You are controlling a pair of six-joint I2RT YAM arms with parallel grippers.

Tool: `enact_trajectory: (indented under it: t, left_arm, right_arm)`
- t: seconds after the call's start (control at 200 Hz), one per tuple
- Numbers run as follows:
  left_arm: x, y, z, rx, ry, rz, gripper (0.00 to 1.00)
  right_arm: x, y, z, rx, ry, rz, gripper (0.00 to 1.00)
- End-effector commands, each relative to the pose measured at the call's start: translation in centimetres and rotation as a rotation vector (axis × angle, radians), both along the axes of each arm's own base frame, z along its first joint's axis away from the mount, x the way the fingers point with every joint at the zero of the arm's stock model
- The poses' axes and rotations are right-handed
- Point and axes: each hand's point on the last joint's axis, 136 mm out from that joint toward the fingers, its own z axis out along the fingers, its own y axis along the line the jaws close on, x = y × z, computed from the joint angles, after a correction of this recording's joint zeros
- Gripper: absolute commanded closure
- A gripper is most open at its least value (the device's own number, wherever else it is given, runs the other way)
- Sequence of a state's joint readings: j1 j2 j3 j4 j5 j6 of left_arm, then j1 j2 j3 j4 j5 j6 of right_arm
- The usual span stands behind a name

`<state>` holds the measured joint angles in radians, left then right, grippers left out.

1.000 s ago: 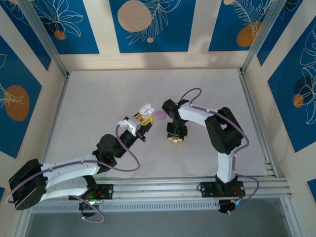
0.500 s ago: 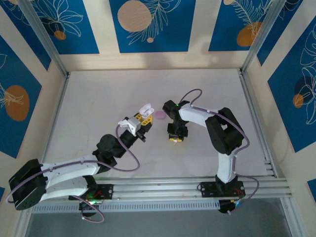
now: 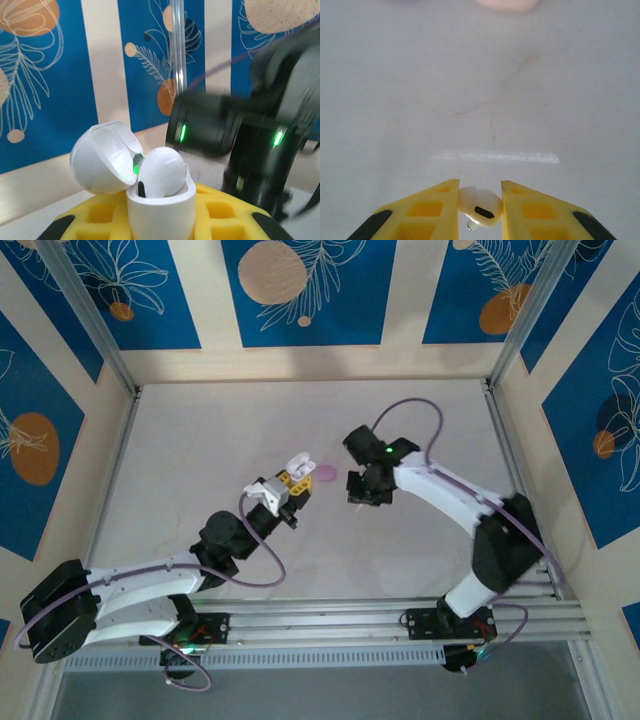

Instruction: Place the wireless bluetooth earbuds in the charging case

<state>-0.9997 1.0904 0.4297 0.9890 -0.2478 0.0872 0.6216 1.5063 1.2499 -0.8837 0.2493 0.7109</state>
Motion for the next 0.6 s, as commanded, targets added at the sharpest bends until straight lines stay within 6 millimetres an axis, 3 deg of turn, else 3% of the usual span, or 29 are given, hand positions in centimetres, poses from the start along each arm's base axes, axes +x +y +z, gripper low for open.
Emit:
enact_trajectory:
  t: [0.0,0.115,0.22,0.37,0.59]
  left_arm:
    - [-0.6,-1.5,1.0,-0.008,-0.015,-0.074,0.9]
    - [-1.0,-2.8,1.0,-0.007,-0.009,-0.142,0.9]
    - [-1.4,-3.7,1.2,-0.021,-0.005,-0.191,0.9]
    - [-2.0,-4.9,1.7,-0.031,0.002,-0.264,0.9]
    - [-2.1,-5.4,2.0,-0.042,0.015,-0.291,0.89]
  right_arm:
    - [0.7,-0.7,7.8,0.047,-0.267,0.076,0.75]
    - [0.0,-0.4,15.1,0.152,-0.507,0.164,0.75]
    - [-1.2,0.2,19.3,0.196,-0.651,0.252,0.75]
    - [-2.6,2.2,21.2,0.228,-0.724,0.388,0.75]
    - [-3.7,4.8,21.5,0.25,-0.75,0.508,0.75]
